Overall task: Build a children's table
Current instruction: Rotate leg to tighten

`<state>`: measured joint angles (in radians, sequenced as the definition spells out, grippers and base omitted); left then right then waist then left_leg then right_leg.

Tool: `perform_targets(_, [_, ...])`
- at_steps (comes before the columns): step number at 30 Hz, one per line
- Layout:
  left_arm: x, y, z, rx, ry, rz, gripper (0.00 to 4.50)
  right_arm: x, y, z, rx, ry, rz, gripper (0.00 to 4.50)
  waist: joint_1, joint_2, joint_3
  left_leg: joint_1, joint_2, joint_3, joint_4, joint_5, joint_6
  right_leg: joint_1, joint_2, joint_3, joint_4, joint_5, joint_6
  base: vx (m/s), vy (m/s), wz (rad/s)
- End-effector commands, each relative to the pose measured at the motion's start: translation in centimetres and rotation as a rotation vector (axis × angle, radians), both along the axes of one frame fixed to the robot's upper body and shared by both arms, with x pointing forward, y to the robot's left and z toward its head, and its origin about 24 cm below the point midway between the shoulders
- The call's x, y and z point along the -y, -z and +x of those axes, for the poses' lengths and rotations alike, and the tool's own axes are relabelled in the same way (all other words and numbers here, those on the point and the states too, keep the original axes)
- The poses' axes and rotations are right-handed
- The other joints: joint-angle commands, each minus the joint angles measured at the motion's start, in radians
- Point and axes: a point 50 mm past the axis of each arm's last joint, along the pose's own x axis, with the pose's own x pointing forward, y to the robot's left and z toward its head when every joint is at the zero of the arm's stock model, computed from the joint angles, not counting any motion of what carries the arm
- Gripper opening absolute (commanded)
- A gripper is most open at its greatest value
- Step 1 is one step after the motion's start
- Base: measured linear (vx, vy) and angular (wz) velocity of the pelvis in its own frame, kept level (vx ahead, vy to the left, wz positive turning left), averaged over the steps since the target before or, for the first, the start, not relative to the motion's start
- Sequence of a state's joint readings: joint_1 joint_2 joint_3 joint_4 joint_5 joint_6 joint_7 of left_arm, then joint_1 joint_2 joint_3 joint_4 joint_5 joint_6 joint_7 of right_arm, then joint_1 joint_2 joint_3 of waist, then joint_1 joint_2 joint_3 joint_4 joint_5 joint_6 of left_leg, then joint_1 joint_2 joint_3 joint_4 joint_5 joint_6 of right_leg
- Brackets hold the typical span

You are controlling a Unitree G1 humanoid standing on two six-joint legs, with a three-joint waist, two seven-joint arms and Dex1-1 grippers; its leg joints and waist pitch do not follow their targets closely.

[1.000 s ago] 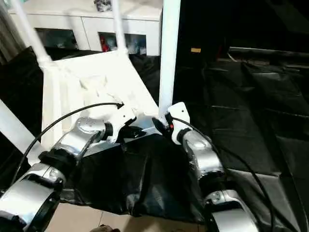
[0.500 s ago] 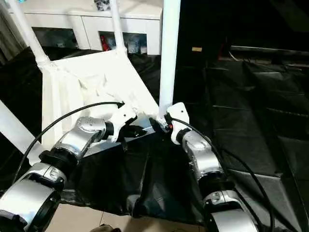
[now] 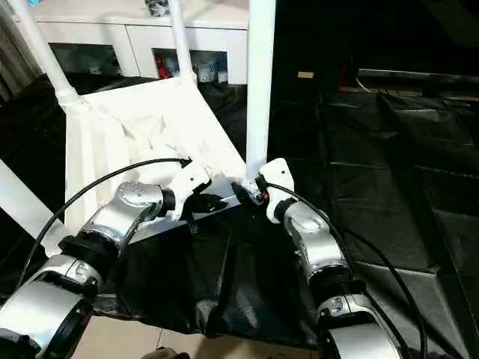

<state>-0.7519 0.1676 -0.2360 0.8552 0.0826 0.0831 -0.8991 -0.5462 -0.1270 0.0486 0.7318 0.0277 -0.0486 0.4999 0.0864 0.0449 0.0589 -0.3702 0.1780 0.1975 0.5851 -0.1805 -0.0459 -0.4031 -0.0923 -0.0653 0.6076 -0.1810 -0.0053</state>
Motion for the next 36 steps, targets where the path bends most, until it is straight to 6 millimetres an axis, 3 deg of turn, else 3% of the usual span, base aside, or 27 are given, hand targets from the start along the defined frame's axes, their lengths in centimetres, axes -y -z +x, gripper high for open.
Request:
perform_targets(1, [0.7,-1.0,0.1,0.047,-0.005,-0.108,0.00,-1.3,0.3,-0.5,-0.007,-0.064,0.003,3.90,0.000,-0.013,-0.063,0.009,0.050,-0.028,-0.076,-0.271,0.040,0.043,-0.067,0.045,-0.092,-0.325,-0.207,0.000,0.000,0.00])
perform_targets(15, [0.9,-1.0,-0.1,0.042,-0.015,-0.154,0.00,-1.4,0.5,-0.6,-0.010,-0.067,0.008,3.90,-0.002,-0.010,-0.062,0.009,0.051,-0.028,-0.077,-0.277,0.039,0.042,-0.068,0.045,-0.095,-0.336,-0.207,0.000,0.000,0.00])
perform_targets(26, [1.0,-0.7,-0.5,0.033,-0.013,-0.166,0.00,-1.7,0.6,-0.8,-0.011,-0.074,0.014,3.90,-0.003,-0.010,-0.066,0.008,0.051,-0.025,-0.075,-0.243,0.053,0.044,-0.066,0.045,-0.088,-0.263,-0.222,0.000,0.000,0.00])
perform_targets(34, [0.2,-0.2,-1.0,-0.004,0.086,-0.078,0.00,-1.0,0.2,-0.7,-0.006,-0.129,-0.014,3.90,-0.001,-0.008,-0.068,0.006,0.051,-0.026,-0.074,-0.228,0.061,0.049,-0.066,0.044,-0.085,-0.246,-0.226,0.000,0.000,0.00])
perform_targets(35, [0.1,-0.2,-1.1,-0.009,0.100,-0.070,0.00,-0.8,0.2,-0.7,-0.008,-0.140,-0.012,4.22,0.000,-0.008,-0.068,0.005,0.052,-0.025,-0.074,-0.225,0.064,0.049,-0.065,0.044,-0.085,-0.237,-0.229,0.000,0.000,0.00])
perform_targets(36, [-0.2,-0.2,-1.3,-0.017,0.134,-0.058,0.00,-0.5,0.0,-0.8,-0.011,-0.171,-0.017,4.22,0.001,-0.005,-0.069,0.005,0.053,-0.024,-0.072,-0.211,0.068,0.048,-0.065,0.044,-0.080,-0.206,-0.238,0.000,0.000,0.00])
